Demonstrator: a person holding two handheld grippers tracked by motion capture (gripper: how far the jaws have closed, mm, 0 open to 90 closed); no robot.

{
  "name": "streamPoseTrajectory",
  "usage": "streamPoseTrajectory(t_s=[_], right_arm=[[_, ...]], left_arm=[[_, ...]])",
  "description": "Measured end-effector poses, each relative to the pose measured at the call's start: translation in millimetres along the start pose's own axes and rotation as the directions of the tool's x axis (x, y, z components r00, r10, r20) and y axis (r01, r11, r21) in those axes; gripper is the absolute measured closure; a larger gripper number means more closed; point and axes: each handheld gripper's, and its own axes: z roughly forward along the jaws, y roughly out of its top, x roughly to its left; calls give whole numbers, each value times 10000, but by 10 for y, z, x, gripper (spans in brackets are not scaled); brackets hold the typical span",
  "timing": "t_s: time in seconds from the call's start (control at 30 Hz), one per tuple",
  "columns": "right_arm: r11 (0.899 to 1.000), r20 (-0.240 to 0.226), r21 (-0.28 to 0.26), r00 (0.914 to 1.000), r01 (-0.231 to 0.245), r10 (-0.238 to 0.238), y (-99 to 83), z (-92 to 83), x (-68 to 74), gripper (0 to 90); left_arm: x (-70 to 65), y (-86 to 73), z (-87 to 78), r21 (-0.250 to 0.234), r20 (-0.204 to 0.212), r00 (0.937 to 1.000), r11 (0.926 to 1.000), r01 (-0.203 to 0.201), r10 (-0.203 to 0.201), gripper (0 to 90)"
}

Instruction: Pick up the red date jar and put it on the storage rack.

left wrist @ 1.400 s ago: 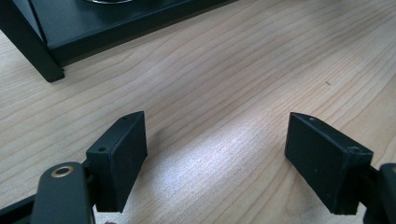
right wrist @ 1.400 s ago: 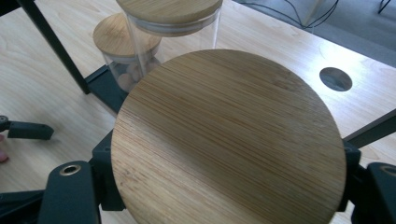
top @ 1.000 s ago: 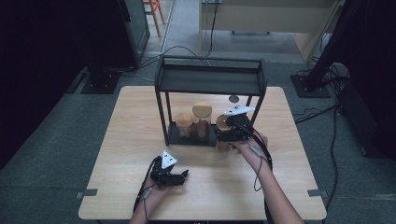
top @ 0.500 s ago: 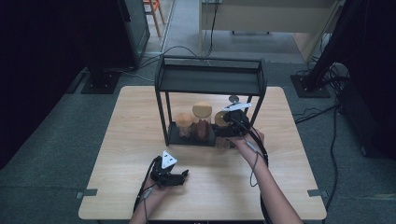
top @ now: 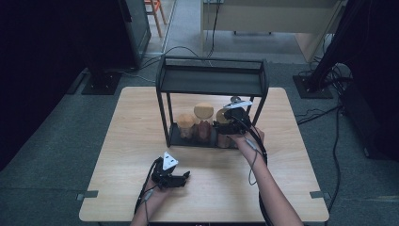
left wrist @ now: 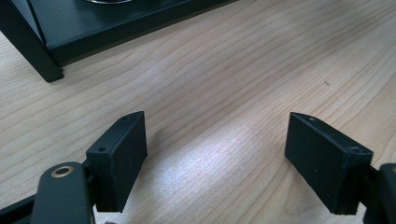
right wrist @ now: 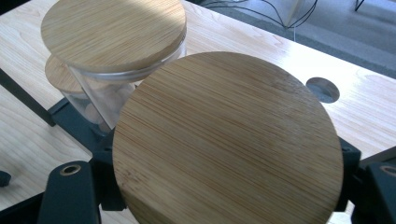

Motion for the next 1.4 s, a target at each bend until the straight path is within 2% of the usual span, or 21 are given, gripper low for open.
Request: streamPoseTrajectory(t_s=[0.4,0.83,1.17,1.4], right_arm=[[10000,166,-26,9999,-18,19,39,79,-18,251],[9985,176,-220,9986,-494,498,40,129,-63,250],[9984,209,-223,9984,-526,530,34,122,-59,247],[9960,316,-436,9963,-784,798,33,60,-35,223]], left_arm=[[2,1,-1,16,-21,10000,10000,-43,43,215],[1,1,-1,26,-38,10000,10000,-65,66,214],[1,1,-1,31,-39,10000,10000,-78,78,215],[-2,1,1,20,-37,10000,10000,-61,61,214]])
